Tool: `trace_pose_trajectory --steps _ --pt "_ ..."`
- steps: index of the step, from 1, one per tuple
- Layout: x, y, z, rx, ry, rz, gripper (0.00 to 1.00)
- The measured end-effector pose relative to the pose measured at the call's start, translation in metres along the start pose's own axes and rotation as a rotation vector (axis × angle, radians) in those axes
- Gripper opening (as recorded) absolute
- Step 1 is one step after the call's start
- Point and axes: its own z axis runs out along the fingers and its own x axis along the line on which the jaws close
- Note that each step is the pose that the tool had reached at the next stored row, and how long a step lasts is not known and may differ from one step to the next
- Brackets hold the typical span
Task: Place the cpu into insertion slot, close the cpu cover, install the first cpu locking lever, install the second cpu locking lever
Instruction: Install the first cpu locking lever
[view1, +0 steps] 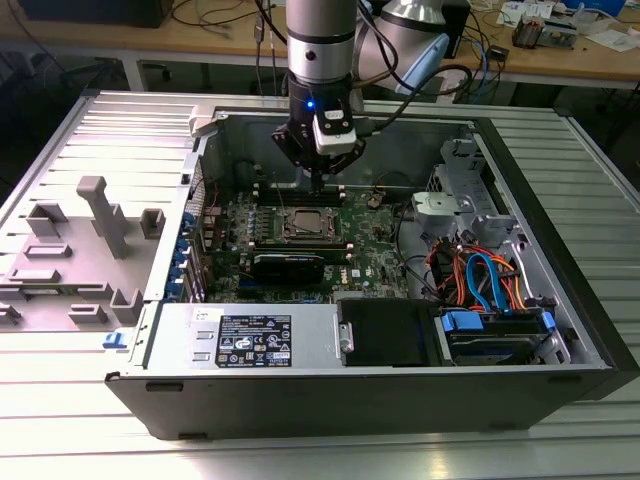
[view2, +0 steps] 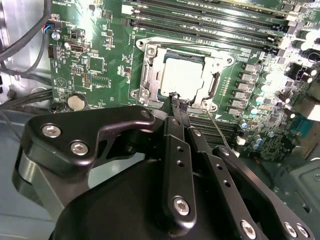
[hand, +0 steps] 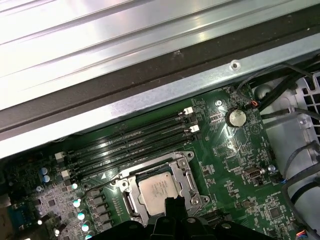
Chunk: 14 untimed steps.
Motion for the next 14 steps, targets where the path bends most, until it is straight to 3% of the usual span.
trace_pose_trajectory --steps 14 --pt "0.0183 -0.0064 -0.0009 0.0000 0.0000 -0.001 0.11"
